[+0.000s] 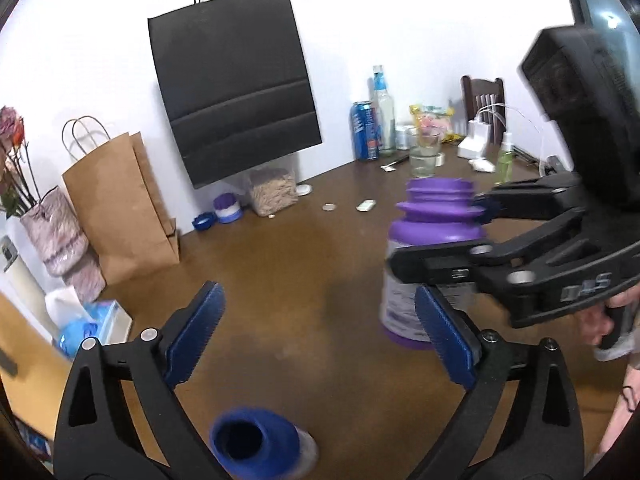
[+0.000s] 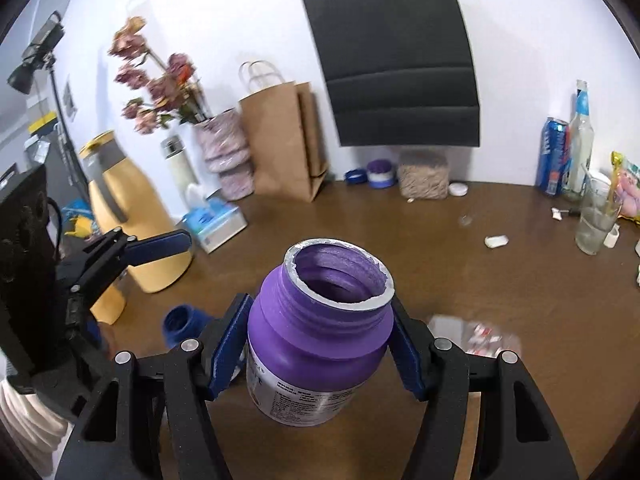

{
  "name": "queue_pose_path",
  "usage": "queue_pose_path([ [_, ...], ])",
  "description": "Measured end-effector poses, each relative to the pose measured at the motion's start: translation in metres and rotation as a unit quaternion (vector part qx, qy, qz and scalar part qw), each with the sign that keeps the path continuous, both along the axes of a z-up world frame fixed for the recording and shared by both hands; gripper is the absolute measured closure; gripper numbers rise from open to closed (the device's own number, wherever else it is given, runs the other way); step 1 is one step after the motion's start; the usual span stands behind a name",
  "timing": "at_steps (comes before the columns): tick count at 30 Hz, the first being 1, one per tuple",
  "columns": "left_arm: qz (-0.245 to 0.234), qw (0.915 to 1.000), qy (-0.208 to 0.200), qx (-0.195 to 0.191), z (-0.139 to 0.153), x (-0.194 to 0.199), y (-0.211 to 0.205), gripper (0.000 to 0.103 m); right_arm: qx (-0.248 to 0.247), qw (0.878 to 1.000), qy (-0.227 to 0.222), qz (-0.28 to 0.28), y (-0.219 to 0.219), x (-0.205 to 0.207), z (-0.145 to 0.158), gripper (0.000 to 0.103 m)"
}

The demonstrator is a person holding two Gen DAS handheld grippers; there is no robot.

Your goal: Flip cup upright

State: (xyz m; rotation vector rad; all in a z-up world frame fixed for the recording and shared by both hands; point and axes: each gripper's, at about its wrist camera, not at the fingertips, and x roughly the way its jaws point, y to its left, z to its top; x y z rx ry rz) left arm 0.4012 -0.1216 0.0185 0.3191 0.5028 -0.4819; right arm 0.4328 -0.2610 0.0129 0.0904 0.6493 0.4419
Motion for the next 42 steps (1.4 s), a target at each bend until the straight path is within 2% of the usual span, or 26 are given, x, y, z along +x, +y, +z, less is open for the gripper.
queue_pose_path([
  [3, -0.005, 0.9999, 0.010, -0.012, -0.004, 0.024, -0.001, 0.008, -0.021, 1.000, -0.001, -0.014, 0.001, 0.015, 0.000, 0.033],
  [8, 0.019, 0.9989, 0.042, -0.007, -0.022, 0.046, 0.001, 0.009, -0.048, 0.999, 0.005, -0.005, 0.011, 0.029, -0.007, 0.033],
  [9, 0.025, 0.9986, 0.047, -0.003, -0.025, 0.047, 0.002, 0.013, -0.051, 0.999, 0.007, -0.001, 0.014, 0.030, -0.009, 0.033],
  [11, 0.032, 0.9988, 0.037, -0.005, -0.020, 0.040, 0.005, 0.020, -0.056, 0.998, 0.005, 0.005, 0.019, 0.029, -0.012, 0.033],
  [14, 0.040, 0.9992, 0.001, 0.000, -0.016, 0.032, 0.011, 0.017, -0.057, 0.998, 0.000, 0.009, 0.022, 0.028, -0.010, 0.033],
  [15, 0.059, 0.9982, -0.007, 0.007, -0.018, 0.033, 0.015, 0.017, -0.056, 0.998, 0.001, 0.012, 0.025, 0.029, -0.010, 0.033],
  [21, 0.108, 0.9939, 0.000, -0.019, -0.020, 0.040, 0.045, 0.018, -0.058, 0.998, 0.005, 0.017, 0.037, 0.029, -0.014, 0.033],
  [23, 0.114, 0.9926, -0.005, -0.041, -0.019, 0.026, 0.055, 0.018, -0.057, 0.998, 0.005, 0.019, 0.041, 0.026, -0.016, 0.033],
  [27, 0.117, 0.9913, -0.034, -0.049, -0.018, -0.013, 0.063, 0.014, -0.065, 0.997, 0.015, 0.033, 0.053, 0.019, -0.027, 0.033],
  [31, 0.119, 0.9913, -0.009, -0.056, -0.027, -0.023, 0.063, 0.013, -0.072, 0.996, 0.031, 0.041, 0.064, 0.019, -0.043, 0.033],
  [35, 0.136, 0.9903, -0.011, -0.024, -0.042, -0.022, 0.059, 0.013, -0.094, 0.994, 0.047, 0.038, 0.073, 0.025, -0.059, 0.033],
  [37, 0.140, 0.9900, 0.007, -0.021, -0.051, -0.015, 0.059, 0.013, -0.104, 0.993, 0.053, 0.034, 0.076, 0.030, -0.066, 0.033],
  [39, 0.147, 0.9879, 0.044, -0.019, -0.062, -0.004, 0.059, 0.013, -0.117, 0.991, 0.057, 0.030, 0.078, 0.034, -0.073, 0.033],
  [42, 0.160, 0.9848, 0.062, -0.024, -0.072, 0.002, 0.060, 0.013, -0.136, 0.989, 0.045, 0.027, 0.083, 0.034, -0.076, 0.033],
])
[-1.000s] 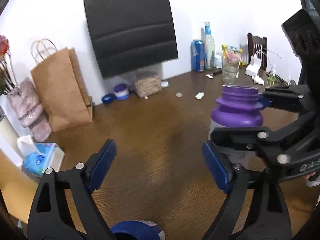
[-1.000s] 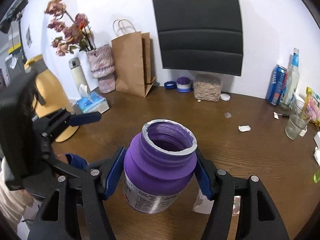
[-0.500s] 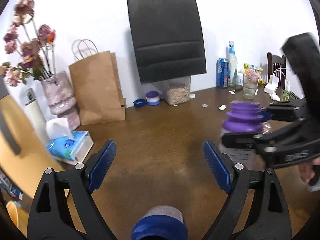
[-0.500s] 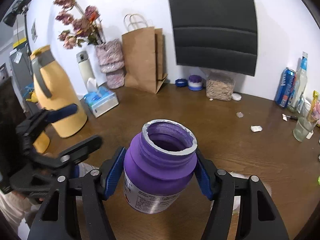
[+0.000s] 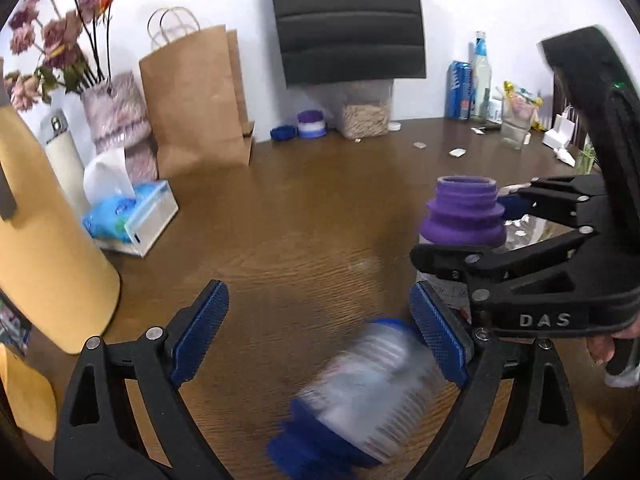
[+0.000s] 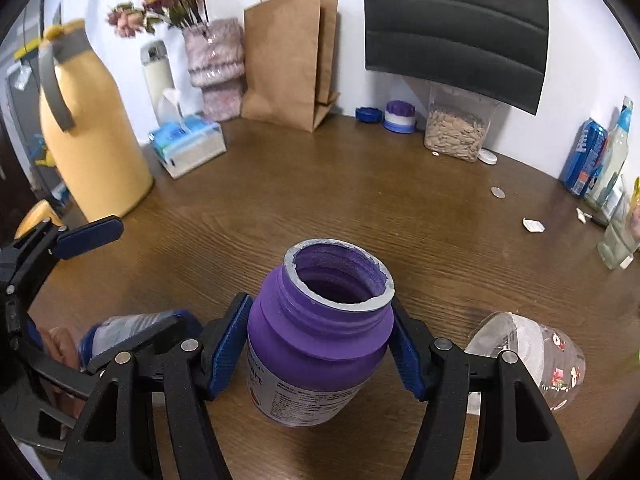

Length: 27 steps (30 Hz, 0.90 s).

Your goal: Flip cup upright

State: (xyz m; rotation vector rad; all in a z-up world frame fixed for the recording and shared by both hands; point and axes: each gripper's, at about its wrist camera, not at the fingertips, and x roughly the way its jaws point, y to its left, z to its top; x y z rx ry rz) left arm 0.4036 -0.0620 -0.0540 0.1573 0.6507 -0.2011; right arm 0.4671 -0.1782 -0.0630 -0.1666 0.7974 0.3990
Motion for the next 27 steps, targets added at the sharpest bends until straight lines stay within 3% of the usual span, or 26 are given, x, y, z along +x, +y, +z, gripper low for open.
queue_pose_path([
  [4, 0.008, 0.9999, 0.011, -0.010, -0.007, 0.002, 0.002, 0.013, -0.022, 1.000, -0.010, -0.004, 0.003, -0.001, 0.001, 0.033],
  [11, 0.019, 0.9997, 0.006, -0.013, -0.001, -0.004, 0.002, 0.013, 0.008, 1.000, -0.009, 0.001, -0.002, -0.012, 0.011, 0.032],
  [14, 0.018, 0.9997, 0.004, -0.015, 0.003, -0.011, 0.000, 0.013, 0.008, 1.000, -0.024, 0.006, 0.000, -0.022, 0.023, 0.024],
  [21, 0.015, 0.9993, -0.027, -0.020, 0.029, -0.049, 0.005, 0.013, -0.002, 0.998, -0.057, 0.000, -0.013, -0.063, 0.058, 0.024],
  [23, 0.021, 0.9986, -0.042, -0.025, 0.037, -0.066, 0.017, 0.008, -0.005, 0.998, -0.064, -0.008, -0.025, -0.077, 0.064, 0.024],
  [24, 0.030, 0.9982, -0.047, -0.025, 0.039, -0.073, 0.024, 0.002, -0.006, 0.998, -0.065, -0.014, -0.033, -0.085, 0.066, 0.024],
  [27, 0.059, 0.9959, -0.063, -0.029, 0.046, -0.099, 0.049, 0.001, 0.001, 0.998, -0.063, -0.031, -0.055, -0.106, 0.069, 0.024],
])
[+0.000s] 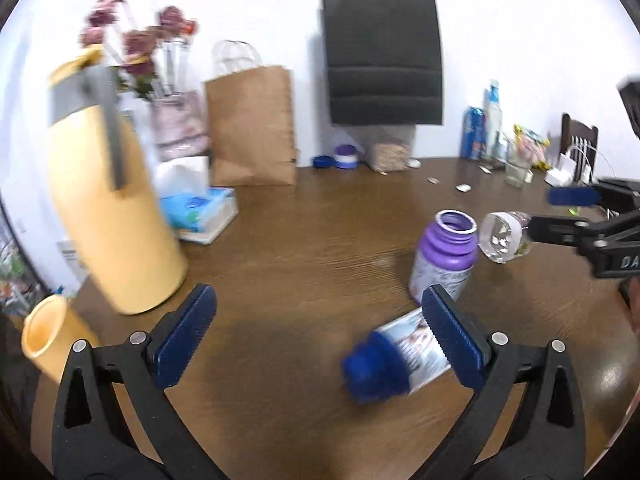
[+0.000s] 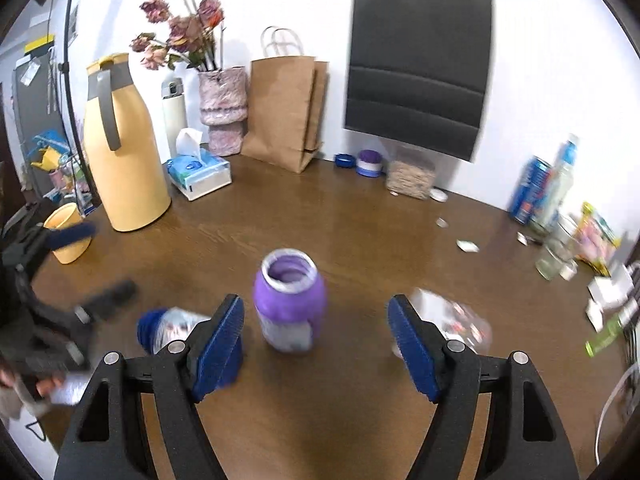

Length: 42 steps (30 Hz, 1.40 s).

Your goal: Flip cup upright

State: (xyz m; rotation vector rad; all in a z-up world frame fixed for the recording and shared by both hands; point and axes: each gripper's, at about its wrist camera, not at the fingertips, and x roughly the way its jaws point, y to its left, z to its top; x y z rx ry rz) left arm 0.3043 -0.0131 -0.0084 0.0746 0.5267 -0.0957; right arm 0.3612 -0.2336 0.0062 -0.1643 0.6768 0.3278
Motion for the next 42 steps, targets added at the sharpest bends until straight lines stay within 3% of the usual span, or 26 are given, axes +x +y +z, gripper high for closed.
queue_pose_path([
  [6, 0.044, 0.9983, -0.023, -0.029, 0.010, -0.035, 0.031, 0.000, 0.009, 1.000, -0.005, -0.005, -0.014, -0.037, 0.000, 0.024],
  [12, 0.059, 0.9968, -0.037, -0.039, 0.016, -0.064, 0.037, 0.000, 0.022, 1.000, -0.015, -0.001, -0.010, -0.064, 0.004, 0.024],
  [16, 0.061, 0.9959, -0.057, -0.035, 0.020, -0.111, 0.037, 0.000, 0.021, 0.999, -0.045, 0.008, -0.009, -0.107, 0.008, 0.024],
  [22, 0.057, 0.9920, -0.095, -0.062, 0.023, -0.195, 0.040, 0.000, 0.034, 0.996, -0.078, 0.022, -0.011, -0.177, 0.005, 0.019],
  [27, 0.067, 0.9857, -0.153, -0.023, 0.037, -0.249, 0.042, 0.000, 0.040, 0.993, -0.105, 0.025, -0.008, -0.228, 0.007, 0.019],
  [30, 0.082, 0.9827, -0.166, -0.013, 0.040, -0.268, 0.042, 0.000, 0.043, 0.992, -0.117, 0.024, -0.008, -0.256, 0.007, 0.019],
  [34, 0.102, 0.9797, -0.171, -0.024, 0.027, -0.293, 0.035, 0.000, 0.047, 0.989, -0.140, 0.018, -0.008, -0.285, 0.005, 0.019],
  [36, 0.096, 0.9798, -0.175, 0.006, 0.021, -0.299, 0.025, 0.000, 0.047, 0.987, -0.150, 0.039, -0.005, -0.297, 0.002, 0.019],
  [38, 0.105, 0.9776, -0.182, 0.014, 0.015, -0.307, 0.023, 0.000, 0.041, 0.984, -0.169, 0.026, -0.002, -0.311, -0.002, 0.019],
  [42, 0.105, 0.9823, -0.155, -0.014, -0.007, -0.328, 0.025, 0.000, 0.081, 0.982, -0.168, 0.006, -0.004, -0.336, -0.020, 0.019],
])
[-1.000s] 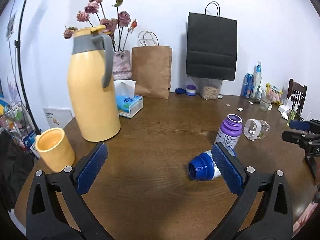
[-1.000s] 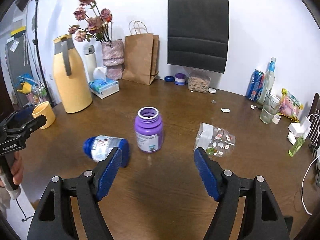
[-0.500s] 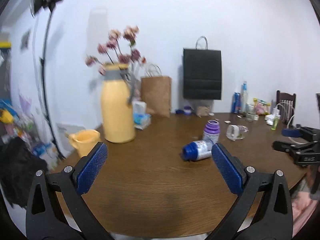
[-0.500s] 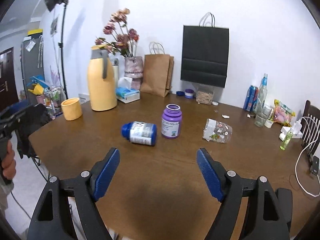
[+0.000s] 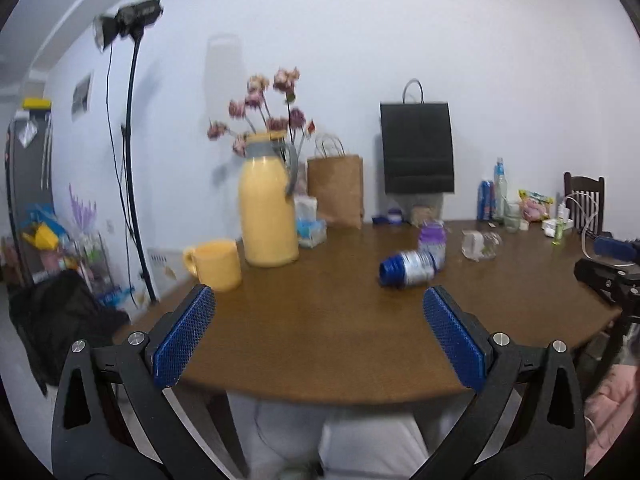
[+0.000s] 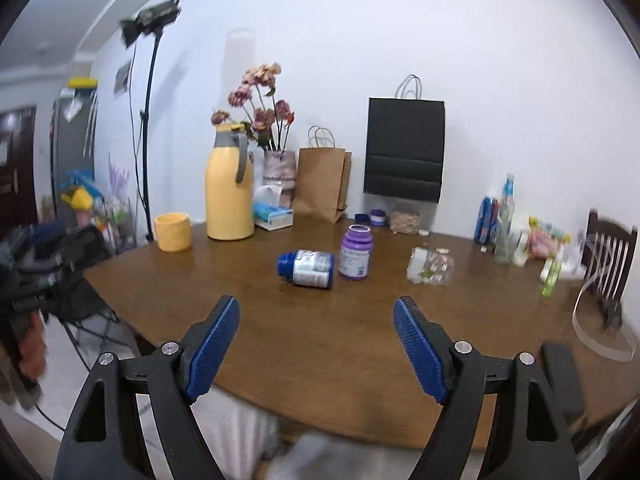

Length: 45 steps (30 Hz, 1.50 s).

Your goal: Flip cup upright

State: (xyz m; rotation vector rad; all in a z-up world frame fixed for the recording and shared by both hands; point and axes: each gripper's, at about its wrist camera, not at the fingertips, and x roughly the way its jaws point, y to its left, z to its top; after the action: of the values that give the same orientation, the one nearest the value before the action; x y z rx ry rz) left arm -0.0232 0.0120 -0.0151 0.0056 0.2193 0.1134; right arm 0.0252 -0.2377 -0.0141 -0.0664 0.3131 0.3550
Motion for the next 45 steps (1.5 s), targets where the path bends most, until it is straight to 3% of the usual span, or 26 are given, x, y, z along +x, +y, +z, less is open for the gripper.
queue_pose_path([
  [4, 0.003, 0.9993, 0.014, -0.035, -0.012, -0.016, 0.005, 0.000, 0.015, 1.000, 0.003, -0.007, 0.009, -0.016, -0.014, 0.019],
  [8, 0.002, 0.9992, 0.013, -0.037, -0.011, -0.015, 0.005, 0.000, 0.020, 1.000, 0.006, 0.007, 0.017, -0.018, -0.015, 0.019],
  [45, -0.025, 0.9995, -0.007, -0.016, -0.009, -0.025, -0.005, 0.000, 0.030, 0.999, 0.040, 0.018, 0.019, -0.015, -0.028, 0.019],
])
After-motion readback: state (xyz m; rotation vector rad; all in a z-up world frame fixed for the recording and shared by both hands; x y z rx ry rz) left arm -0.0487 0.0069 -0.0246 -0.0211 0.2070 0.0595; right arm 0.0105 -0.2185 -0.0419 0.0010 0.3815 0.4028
